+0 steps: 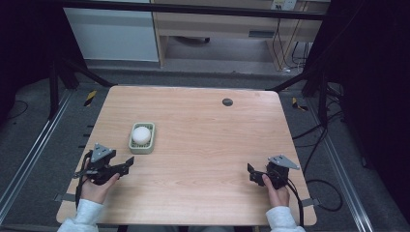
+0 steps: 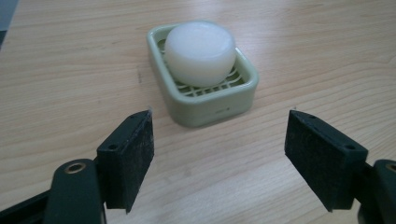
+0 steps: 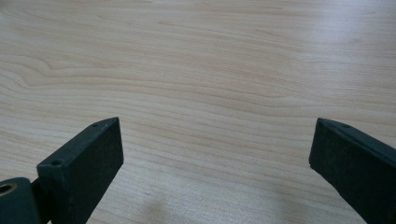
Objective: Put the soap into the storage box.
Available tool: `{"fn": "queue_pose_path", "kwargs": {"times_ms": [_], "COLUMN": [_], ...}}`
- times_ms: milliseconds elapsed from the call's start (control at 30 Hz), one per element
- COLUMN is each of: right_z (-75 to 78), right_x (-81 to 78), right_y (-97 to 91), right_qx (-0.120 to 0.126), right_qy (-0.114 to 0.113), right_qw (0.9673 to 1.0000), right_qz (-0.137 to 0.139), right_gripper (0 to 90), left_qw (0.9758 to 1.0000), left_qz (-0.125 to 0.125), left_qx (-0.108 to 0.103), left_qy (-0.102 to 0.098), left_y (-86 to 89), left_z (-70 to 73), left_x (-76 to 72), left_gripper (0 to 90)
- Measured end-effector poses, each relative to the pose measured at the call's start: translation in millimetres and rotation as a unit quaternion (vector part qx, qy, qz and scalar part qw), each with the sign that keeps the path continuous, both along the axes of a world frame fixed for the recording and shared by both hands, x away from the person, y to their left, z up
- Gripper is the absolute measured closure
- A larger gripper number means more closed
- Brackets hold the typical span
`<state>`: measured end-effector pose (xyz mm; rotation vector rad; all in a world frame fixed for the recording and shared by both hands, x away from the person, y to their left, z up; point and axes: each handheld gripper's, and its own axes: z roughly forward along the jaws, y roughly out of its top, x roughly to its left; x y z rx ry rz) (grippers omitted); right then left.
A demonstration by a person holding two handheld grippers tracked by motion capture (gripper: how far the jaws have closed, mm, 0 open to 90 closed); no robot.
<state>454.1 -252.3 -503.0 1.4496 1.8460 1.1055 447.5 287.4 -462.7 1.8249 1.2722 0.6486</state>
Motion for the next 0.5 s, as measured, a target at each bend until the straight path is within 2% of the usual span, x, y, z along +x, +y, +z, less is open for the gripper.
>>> {"fn": "queue_pose_path", "kwargs": {"times_ms": [267, 500], "right_z": [1.7, 3.6], "right_x": [-1.8, -5.4], "right_y": [-0.5, -1.7], "right_qx": [0.003, 0.007], "right_qy": [-0.003, -0.005], "right_qw": [1.0000, 0.9999], "right_qz": [0.003, 0.008], "right_gripper": [3.3, 3.3], "left_qw": [0.9996, 0.9992], "left_qz": [0.030, 0.037], "left_qx": [-0.004, 0.003], "left_qy": [0.001, 0.016], "left_y": [18.4, 26.1], "left_z": [-5.4, -9.5], "left_x": [-9.1, -9.9], "left_gripper": [23.3, 22.6]}}
